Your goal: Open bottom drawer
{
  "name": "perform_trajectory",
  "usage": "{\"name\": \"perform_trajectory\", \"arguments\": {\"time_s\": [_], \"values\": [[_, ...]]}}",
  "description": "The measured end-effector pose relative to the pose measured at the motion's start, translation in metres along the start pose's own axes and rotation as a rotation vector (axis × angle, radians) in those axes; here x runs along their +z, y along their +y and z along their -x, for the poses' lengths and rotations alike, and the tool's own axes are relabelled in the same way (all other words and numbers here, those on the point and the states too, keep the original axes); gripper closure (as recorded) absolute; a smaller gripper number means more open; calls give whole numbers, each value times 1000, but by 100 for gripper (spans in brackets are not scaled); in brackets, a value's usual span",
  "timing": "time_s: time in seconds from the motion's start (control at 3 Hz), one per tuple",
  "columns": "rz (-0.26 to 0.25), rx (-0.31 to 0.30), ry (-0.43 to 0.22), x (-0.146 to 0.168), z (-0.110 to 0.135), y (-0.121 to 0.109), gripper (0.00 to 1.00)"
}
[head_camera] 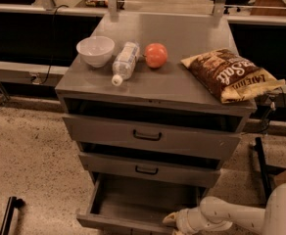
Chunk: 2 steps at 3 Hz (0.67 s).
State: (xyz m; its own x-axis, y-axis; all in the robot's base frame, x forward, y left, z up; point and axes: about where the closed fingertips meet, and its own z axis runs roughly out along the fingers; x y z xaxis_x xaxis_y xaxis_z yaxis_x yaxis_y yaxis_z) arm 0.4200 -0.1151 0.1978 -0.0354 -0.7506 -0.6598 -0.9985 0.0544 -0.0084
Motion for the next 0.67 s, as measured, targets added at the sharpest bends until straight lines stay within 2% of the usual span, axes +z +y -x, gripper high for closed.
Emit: {"name": "perform_trajectory", "arguments": {"time_s": [0.33, 0.67], "values": [[-6, -5, 11, -3, 6, -1, 3], [-33, -14, 29, -21, 18, -9, 0]]}}
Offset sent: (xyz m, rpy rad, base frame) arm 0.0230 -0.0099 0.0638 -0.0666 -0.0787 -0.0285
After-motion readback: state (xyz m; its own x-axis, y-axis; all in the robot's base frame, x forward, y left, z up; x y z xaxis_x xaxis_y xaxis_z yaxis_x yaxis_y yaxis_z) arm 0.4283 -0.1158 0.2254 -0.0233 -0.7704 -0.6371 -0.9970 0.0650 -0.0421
